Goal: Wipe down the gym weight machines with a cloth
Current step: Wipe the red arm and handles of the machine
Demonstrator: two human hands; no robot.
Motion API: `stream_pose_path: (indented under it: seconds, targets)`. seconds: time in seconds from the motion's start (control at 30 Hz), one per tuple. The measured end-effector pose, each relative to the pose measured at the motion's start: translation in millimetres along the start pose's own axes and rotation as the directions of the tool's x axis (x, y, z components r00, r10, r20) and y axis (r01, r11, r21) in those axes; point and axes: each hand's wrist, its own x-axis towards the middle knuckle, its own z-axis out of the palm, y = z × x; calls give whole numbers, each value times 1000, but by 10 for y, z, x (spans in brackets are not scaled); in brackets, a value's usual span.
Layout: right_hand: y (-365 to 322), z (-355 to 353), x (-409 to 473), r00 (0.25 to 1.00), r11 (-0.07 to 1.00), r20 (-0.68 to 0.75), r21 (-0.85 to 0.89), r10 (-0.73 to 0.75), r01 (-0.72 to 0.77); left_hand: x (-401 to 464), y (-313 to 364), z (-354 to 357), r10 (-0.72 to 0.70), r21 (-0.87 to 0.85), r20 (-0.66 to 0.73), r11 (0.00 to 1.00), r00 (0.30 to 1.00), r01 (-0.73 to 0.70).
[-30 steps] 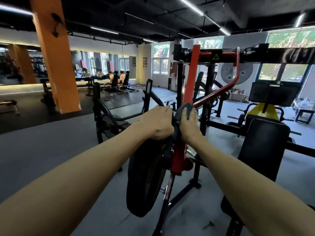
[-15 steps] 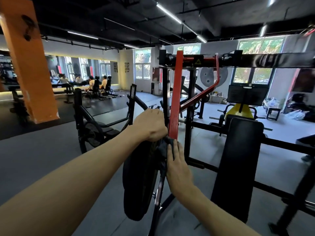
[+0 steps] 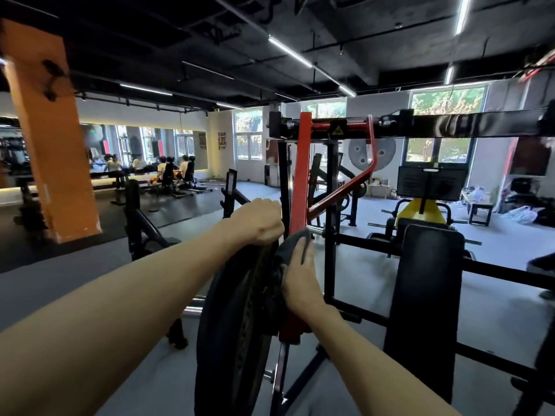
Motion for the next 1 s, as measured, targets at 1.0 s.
stream_pose_path:
  seconds: [1.0]
  targets:
    - [-116, -328, 926, 921, 883, -99, 340, 377, -325, 735, 139, 183, 34, 192, 236, 978, 971, -81]
